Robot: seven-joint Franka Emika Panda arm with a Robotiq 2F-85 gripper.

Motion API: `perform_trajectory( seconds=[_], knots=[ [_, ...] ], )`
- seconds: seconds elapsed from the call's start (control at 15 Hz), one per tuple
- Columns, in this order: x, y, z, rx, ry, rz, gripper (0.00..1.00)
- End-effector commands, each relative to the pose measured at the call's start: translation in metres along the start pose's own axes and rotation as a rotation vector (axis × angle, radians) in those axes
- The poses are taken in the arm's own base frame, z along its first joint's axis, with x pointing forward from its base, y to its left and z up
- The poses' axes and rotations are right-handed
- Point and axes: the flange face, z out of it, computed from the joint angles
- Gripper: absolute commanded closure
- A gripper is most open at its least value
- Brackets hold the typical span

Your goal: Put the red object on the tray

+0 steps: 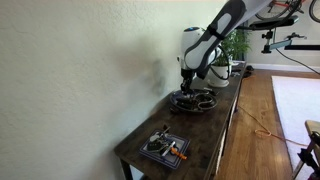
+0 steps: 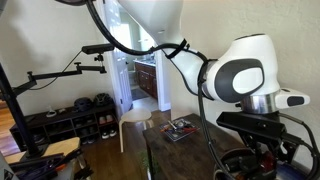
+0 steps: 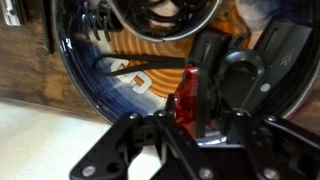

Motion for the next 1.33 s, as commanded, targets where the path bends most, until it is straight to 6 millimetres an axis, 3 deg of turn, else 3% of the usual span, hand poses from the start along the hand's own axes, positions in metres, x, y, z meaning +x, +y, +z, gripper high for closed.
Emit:
perform_trajectory(
  seconds=[0.0, 0.33, 0.4, 0.47, 0.53, 0.93, 1.27],
  knots=[
    [-0.005, 0.009, 0.012, -0.015, 0.017, 0.030, 0.86],
    [-0.007, 0.015, 0.023, -0.012, 0.011, 0.043, 0.86],
    [-0.007, 0.015, 0.025, -0.009, 0.010, 0.046, 0.74],
    [-0.007, 0.015, 0.025, -0.007, 0.010, 0.050, 0.36],
    [-0.007, 0.014, 0.025, -0.009, 0.009, 0.050, 0.35],
    [-0.006, 0.010, 0.010, -0.008, 0.019, 0.060, 0.01],
    [-0.007, -0.005, -0.027, 0.018, 0.022, 0.063, 0.00]
  ],
)
